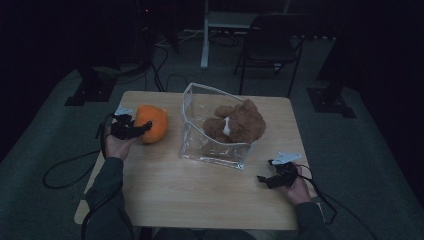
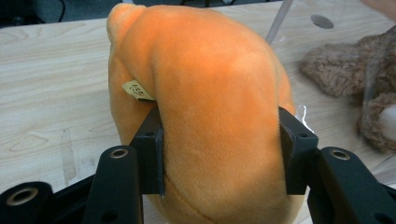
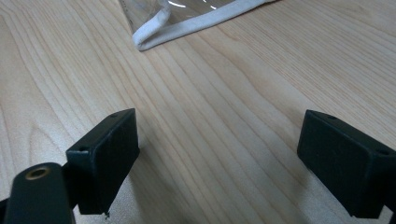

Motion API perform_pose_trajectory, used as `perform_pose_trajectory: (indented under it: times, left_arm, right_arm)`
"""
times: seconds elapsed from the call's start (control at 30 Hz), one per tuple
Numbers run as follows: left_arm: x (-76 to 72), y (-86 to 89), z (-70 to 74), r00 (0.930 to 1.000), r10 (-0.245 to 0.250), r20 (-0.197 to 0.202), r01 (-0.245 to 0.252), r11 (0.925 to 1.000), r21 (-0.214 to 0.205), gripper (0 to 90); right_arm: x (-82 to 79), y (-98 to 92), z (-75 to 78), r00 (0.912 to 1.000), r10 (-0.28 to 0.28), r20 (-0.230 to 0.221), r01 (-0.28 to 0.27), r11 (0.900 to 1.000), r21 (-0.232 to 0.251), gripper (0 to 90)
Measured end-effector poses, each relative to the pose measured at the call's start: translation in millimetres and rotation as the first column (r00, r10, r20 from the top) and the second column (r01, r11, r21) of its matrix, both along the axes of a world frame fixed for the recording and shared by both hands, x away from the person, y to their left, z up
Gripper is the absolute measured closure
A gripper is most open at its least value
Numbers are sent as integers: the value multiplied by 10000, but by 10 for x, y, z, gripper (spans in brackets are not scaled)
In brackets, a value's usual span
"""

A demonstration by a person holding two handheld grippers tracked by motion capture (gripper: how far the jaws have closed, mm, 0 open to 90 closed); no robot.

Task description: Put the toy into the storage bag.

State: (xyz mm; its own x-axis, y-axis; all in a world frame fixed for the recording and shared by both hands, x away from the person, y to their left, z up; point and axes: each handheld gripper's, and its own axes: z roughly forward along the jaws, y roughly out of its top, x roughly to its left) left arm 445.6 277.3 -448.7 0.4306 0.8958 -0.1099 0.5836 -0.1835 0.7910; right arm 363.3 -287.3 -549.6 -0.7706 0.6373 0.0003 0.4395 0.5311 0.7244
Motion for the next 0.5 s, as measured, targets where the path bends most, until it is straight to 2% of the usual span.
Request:
perform_pose_trajectory:
  times: [0.23,0.5]
  left_arm:
    - [-39,-9,90,9996,-36,292,39,10000,-73,473]
    - [-115,-38,268,9963,-118,846,117,9999,12,473]
  right_arm:
    - [0,0,0,10000,0,-4,0,10000,0,120]
    - [0,0,0,10000,0,-3,0,10000,-1,121]
